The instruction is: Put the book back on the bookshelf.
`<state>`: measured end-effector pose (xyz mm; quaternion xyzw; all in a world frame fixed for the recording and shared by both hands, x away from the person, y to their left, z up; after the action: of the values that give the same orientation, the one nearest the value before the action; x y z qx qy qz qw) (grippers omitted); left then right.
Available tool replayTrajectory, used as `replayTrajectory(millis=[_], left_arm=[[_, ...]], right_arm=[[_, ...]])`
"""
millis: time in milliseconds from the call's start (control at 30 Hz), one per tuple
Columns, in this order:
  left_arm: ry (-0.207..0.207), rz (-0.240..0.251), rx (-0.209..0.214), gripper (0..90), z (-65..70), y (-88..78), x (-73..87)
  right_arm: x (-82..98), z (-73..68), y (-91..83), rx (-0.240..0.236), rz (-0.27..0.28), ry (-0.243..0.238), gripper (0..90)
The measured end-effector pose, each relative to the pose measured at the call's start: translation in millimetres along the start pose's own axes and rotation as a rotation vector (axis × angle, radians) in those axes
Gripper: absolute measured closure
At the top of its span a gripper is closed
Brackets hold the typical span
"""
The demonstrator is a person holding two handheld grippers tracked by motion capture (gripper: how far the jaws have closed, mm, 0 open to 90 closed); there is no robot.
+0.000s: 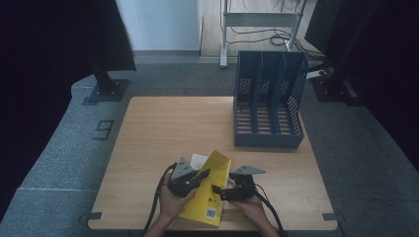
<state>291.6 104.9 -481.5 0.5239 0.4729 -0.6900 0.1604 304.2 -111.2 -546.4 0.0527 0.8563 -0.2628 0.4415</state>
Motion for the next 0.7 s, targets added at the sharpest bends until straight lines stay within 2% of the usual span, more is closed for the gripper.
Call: replayTrajectory(millis=[500,700], left_arm=[[0.010,0.020,0.012,86.1,2.9,-6.5,-3.7],[0.006,0.027,0.026,86.1,3.0,-9.0,-5.1]], right_arm=[[-0.9,1.2,-0.7,-0.033,0.017,0.006,1.9],[-0.6,4.1,0.8,-0.067,0.029,0.022,0.7]])
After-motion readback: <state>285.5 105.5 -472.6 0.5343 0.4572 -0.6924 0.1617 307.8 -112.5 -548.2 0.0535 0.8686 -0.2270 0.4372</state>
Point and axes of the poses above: each handheld gripper's, and its own axes: y roughly forward along the jaws, x roughly out of its underside, z roughly to its right, the point moved 1 cm from there along y, roughly forward along the jaws, and after that the axes turned 15 degrees about -x, right-handed, at the moved point
